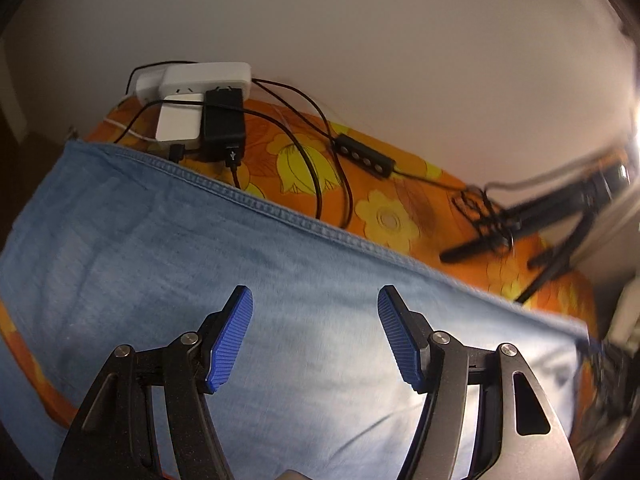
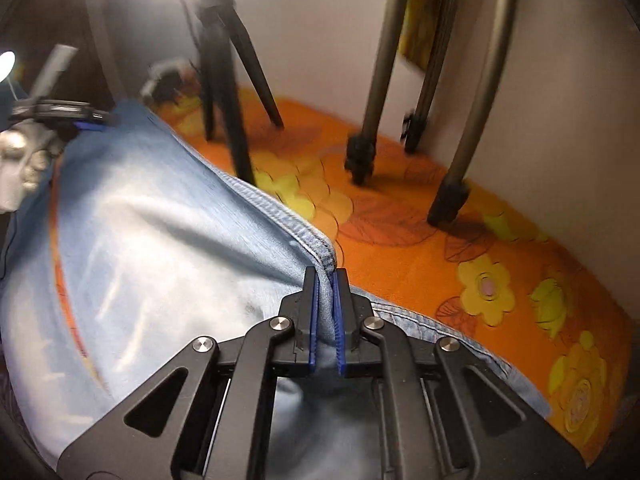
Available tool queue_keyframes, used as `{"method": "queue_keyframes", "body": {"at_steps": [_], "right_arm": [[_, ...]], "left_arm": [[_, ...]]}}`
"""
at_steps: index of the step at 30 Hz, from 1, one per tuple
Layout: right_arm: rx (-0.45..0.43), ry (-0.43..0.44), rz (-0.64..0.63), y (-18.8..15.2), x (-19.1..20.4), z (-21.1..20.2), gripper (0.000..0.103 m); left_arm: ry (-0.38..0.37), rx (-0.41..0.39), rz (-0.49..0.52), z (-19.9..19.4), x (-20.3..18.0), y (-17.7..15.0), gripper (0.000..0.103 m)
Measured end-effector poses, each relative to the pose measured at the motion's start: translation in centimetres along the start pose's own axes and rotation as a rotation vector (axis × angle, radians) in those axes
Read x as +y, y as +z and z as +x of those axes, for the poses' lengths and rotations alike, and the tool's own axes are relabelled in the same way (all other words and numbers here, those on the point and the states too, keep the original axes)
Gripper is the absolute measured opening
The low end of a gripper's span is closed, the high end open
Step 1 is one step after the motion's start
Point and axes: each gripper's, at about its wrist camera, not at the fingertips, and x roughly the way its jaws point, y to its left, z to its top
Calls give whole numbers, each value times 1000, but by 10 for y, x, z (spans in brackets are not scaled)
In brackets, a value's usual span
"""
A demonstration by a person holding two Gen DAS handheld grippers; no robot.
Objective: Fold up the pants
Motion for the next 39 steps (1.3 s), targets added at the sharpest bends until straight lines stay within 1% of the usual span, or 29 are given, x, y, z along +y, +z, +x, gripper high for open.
{"method": "queue_keyframes", "body": {"at_steps": [2,5,7,10,14,18,20,21,22,23,24,25,26,29,34,39], "right_arm": [[-41,8,-6,-7,12,-21,7],[-85,-23,-88,-23,44,-50,7],[-87,-34,-145,-36,64,-62,6],[-86,-43,-194,-51,90,-71,6],[-95,-46,-190,-53,92,-81,6],[-107,-54,-175,-53,89,-88,6],[-108,-55,-169,-53,89,-90,6],[-108,-53,-170,-53,89,-91,6],[-110,-54,-172,-53,90,-92,6],[-111,-57,-173,-52,90,-93,6],[-112,-58,-173,-52,91,-94,6],[-114,-59,-175,-52,92,-95,6],[-114,-59,-174,-52,92,-95,6],[-118,-58,-166,-51,95,-101,6],[-140,-61,-176,-52,110,-122,6],[-146,-75,-196,-61,131,-147,6]], "left_arm": [[-16,3,-35,1,3,5,65],[-40,11,-92,3,9,9,65],[-47,17,-118,6,13,11,65],[-57,35,-163,14,21,12,65],[-51,62,-225,28,31,13,65],[-33,60,-286,38,45,15,65],[-22,54,-298,41,49,15,60],[-17,46,-296,41,51,15,53],[-8,39,-293,42,51,15,36],[3,30,-292,42,52,15,25],[4,21,-293,42,53,14,20],[0,13,-294,41,53,15,13],[-1,-1,-292,39,54,14,10],[-21,-39,-292,28,57,14,7],[-44,-95,-268,0,59,9,6],[-82,-148,-245,-45,70,-10,6]]}}
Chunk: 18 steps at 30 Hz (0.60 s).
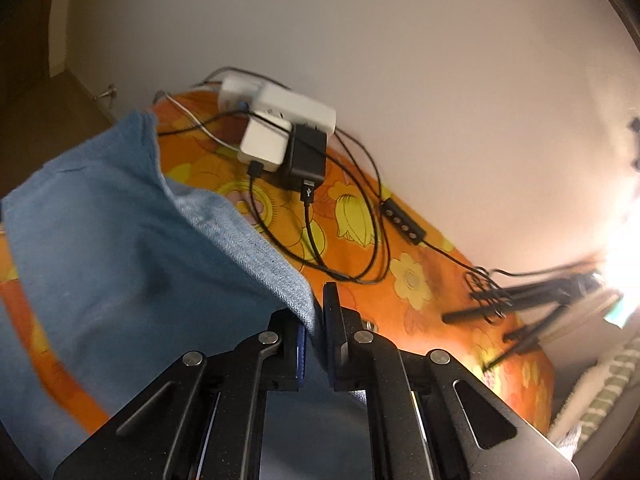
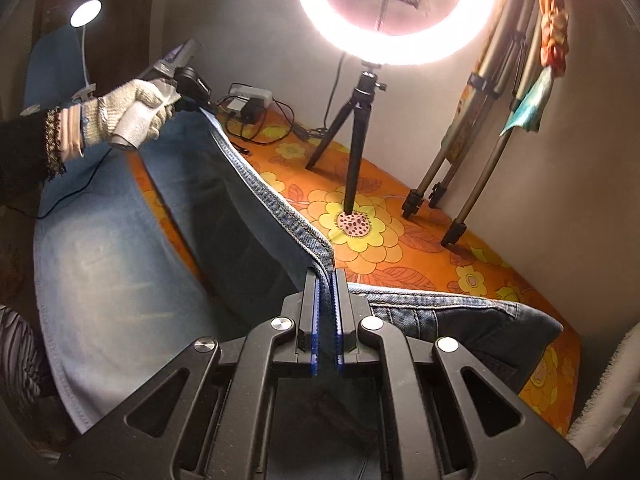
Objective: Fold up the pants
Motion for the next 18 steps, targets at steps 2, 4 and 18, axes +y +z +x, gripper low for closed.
{"method": "queue_keyframes", "body": {"at_steps": [2,4,18], "right_arm": [[-1,0,-2,-3,9,-11,6],[-2,1,2,-9,20,-24,6],[4,3,60,-69,99,-83,6]], "left_arm": [[-15,-26,14,-26,7,-8,6],[-29,-40,14,-45,14,-17,6],[-57,-70,-2,-145,83,-111,6]]}}
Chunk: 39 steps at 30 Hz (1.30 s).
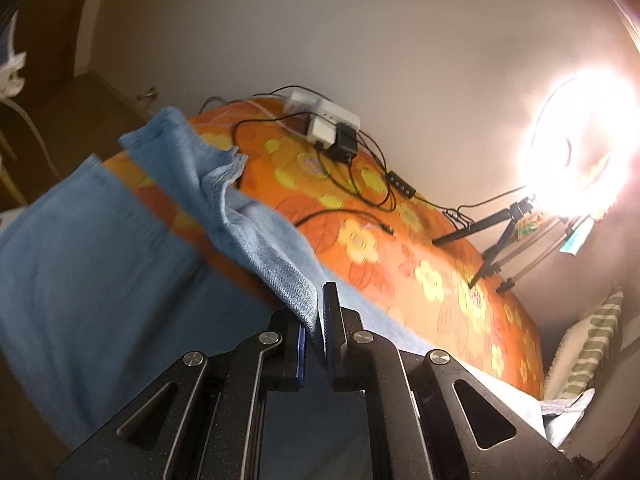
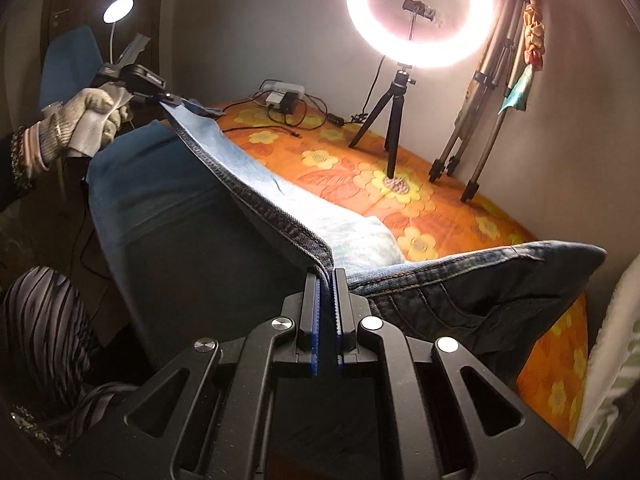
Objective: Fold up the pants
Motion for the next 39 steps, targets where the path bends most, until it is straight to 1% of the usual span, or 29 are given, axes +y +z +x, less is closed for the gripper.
{"method": "queue_keyframes", "body": {"at_steps": [3,6,8,11,13,16,18,19,20,21,22,23,25,27,29,31,32,36,39], "right_arm": [[6,11,30,-13,11,-9,6],[10,5,45,-27,22,-15,6],[17,1,57,-37,29,-15,6],[51,16,85,-52,31,-7,6],[70,24,99,-62,31,-4,6],[75,17,98,-73,36,-11,6],[90,40,115,-81,33,-18,8],[86,55,148,-87,27,-26,15],[71,69,200,-95,18,-36,29],[55,74,248,-102,9,-45,37],[27,69,328,-111,-8,-57,51],[-1,49,427,-124,-30,-68,53],[-1,2,581,-143,-69,-77,54],[29,-34,726,-162,-107,-78,54],[82,-39,853,-180,-140,-71,53],[123,-5,961,-196,-158,-63,53],[135,6,1000,-203,-162,-60,53],[179,9,1004,-213,-153,-52,53],[214,37,1062,-220,-152,-42,53]], "left_arm": [[-6,-1,-9,-17,11,-15,6],[7,-4,11,-28,18,-31,6],[17,2,15,-31,24,-42,6],[20,25,3,-30,34,-55,6],[37,35,17,-29,37,-65,6],[64,38,35,-27,40,-74,6],[63,40,25,-27,43,-78,5],[67,39,29,-27,43,-79,5],[73,35,37,-28,43,-80,5],[76,33,40,-28,43,-80,5],[76,33,41,-29,44,-81,5],[76,33,41,-29,46,-82,5],[82,34,44,-29,46,-83,5],[86,35,46,-28,47,-85,5],[90,34,47,-28,47,-86,5],[88,32,42,-29,48,-86,5],[92,31,47,-30,48,-86,5],[97,33,51,-31,47,-86,5],[94,30,53,-31,46,-85,5]]}}
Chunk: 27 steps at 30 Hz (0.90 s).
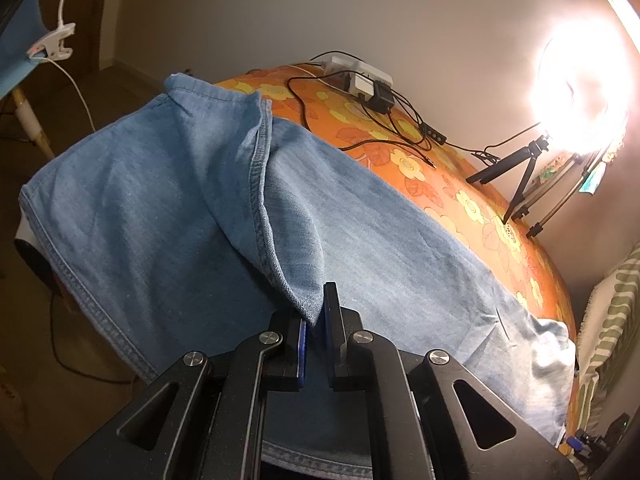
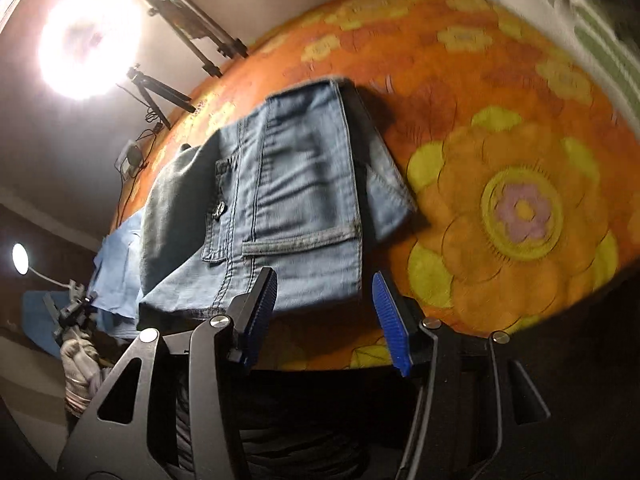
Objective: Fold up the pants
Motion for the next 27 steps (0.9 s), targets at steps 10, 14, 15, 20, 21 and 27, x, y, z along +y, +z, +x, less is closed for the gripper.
{"method": "queue_keyframes", "body": {"at_steps": [10,14,15,20,21,27], "right_arm": [[86,5,98,-6,-1,25,54],[64,0,134,-5,-3,26,42],[60,-6,141,-4,-3,27,32],[21,-8,105,-2,8,23,9],[5,-25,72,1,16,19,9],[-135,-123,-150,37,65,-24,8]], "left_arm": [[-7,-2,0,-4,1,1,5],[-6,-3,-1,-4,0,1,5],[-7,-4,-2,-4,0,1,5],[-6,-10,1,-7,-2,3,5],[-6,-14,2,-8,-3,4,5],[-22,-53,0,-24,-6,4,6]]}}
